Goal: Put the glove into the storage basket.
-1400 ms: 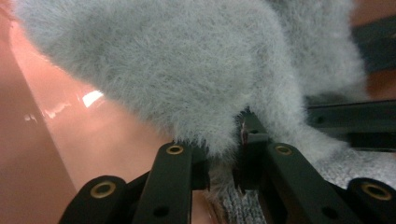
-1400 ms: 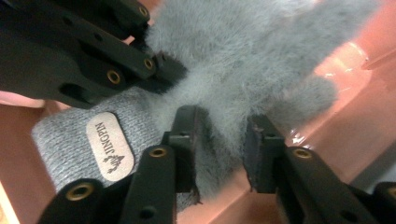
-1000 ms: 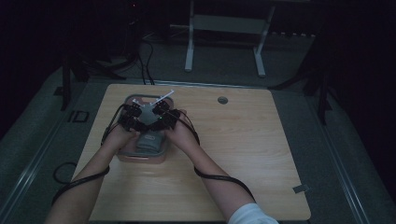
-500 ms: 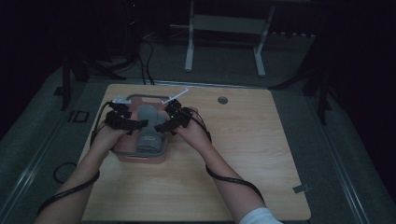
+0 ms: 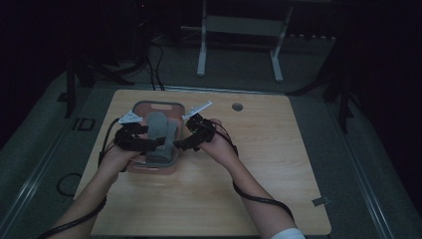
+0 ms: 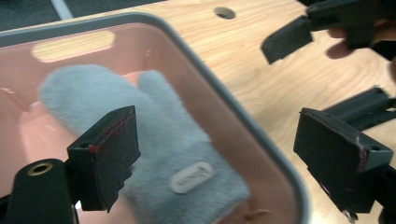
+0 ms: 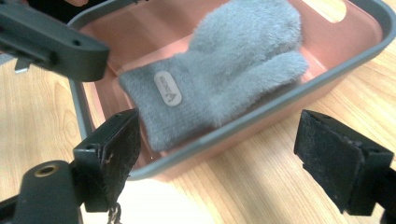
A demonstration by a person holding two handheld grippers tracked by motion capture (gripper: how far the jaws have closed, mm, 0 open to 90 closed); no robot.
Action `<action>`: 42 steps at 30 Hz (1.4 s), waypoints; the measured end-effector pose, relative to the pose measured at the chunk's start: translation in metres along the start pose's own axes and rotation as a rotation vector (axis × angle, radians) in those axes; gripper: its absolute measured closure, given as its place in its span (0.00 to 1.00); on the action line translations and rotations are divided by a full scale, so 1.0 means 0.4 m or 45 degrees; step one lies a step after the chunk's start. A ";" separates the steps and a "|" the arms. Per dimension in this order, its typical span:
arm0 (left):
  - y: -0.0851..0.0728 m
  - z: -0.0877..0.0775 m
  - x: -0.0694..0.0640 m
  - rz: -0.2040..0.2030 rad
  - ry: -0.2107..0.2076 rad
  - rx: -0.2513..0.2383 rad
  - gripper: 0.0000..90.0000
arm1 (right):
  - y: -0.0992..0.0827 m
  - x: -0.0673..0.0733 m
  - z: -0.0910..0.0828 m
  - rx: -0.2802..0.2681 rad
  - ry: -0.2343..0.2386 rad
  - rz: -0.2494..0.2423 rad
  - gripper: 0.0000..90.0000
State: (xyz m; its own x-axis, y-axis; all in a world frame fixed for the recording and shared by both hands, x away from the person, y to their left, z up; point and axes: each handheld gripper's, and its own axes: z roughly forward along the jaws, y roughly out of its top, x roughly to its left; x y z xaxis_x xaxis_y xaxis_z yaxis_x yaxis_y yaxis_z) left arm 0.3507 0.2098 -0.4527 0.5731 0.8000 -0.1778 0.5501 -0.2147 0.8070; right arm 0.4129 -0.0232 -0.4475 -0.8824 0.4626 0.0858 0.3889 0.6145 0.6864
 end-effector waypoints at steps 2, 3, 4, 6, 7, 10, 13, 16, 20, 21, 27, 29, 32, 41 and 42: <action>-0.003 -0.004 -0.018 0.005 -0.027 -0.016 0.16 | -0.009 0.003 -0.010 -0.002 0.000 -0.006 0.16; -0.003 -0.006 -0.027 0.012 -0.042 -0.020 0.16 | -0.013 0.005 -0.014 -0.004 -0.001 -0.010 0.16; -0.004 -0.008 -0.037 0.018 -0.057 -0.027 0.16 | -0.018 0.006 -0.019 -0.010 -0.004 -0.017 0.16; -0.004 -0.010 -0.048 0.029 -0.067 -0.033 0.16 | -0.023 0.007 -0.026 -0.014 -0.005 -0.027 0.16; -0.005 -0.011 -0.065 0.045 -0.085 -0.042 0.16 | -0.029 0.009 -0.033 -0.015 -0.001 -0.033 0.17; -0.006 -0.010 -0.095 0.075 -0.122 -0.043 0.16 | -0.049 0.010 -0.051 -0.021 0.002 -0.046 0.17; -0.010 -0.009 -0.125 0.120 -0.144 -0.042 0.16 | -0.069 0.011 -0.061 -0.026 0.007 -0.054 0.16; -0.018 -0.007 -0.152 0.126 -0.188 -0.048 0.16 | -0.093 0.011 -0.069 -0.028 0.011 -0.060 0.16; -0.034 0.003 -0.185 0.150 -0.235 -0.045 0.16 | -0.126 0.012 -0.081 -0.025 0.016 -0.049 0.17; -0.036 0.006 -0.192 0.155 -0.244 -0.046 0.16 | -0.134 0.012 -0.083 -0.024 0.015 -0.053 0.16; -0.048 0.025 -0.231 0.194 -0.308 -0.037 0.16 | -0.183 0.004 -0.094 -0.028 0.011 -0.030 0.16; -0.054 0.033 -0.247 0.219 -0.328 -0.032 0.16 | -0.200 0.002 -0.094 -0.023 0.012 -0.023 0.16; -0.064 0.043 -0.269 0.254 -0.350 -0.018 0.16 | -0.225 -0.002 -0.094 -0.021 0.009 -0.020 0.17; -0.102 0.081 -0.316 0.307 -0.434 0.022 0.16 | -0.291 -0.012 -0.092 -0.013 0.015 -0.033 0.17; -0.107 0.086 -0.318 0.323 -0.433 0.030 0.16 | -0.299 -0.013 -0.093 -0.023 0.018 -0.034 0.17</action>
State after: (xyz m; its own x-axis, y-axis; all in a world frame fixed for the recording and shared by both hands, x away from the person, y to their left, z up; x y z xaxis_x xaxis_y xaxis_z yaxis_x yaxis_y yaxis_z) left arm 0.2752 0.0979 -0.4840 0.8576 0.4906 -0.1543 0.3775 -0.3969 0.8366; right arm 0.3612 -0.1229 -0.5030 -0.8963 0.4367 0.0775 0.3603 0.6151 0.7013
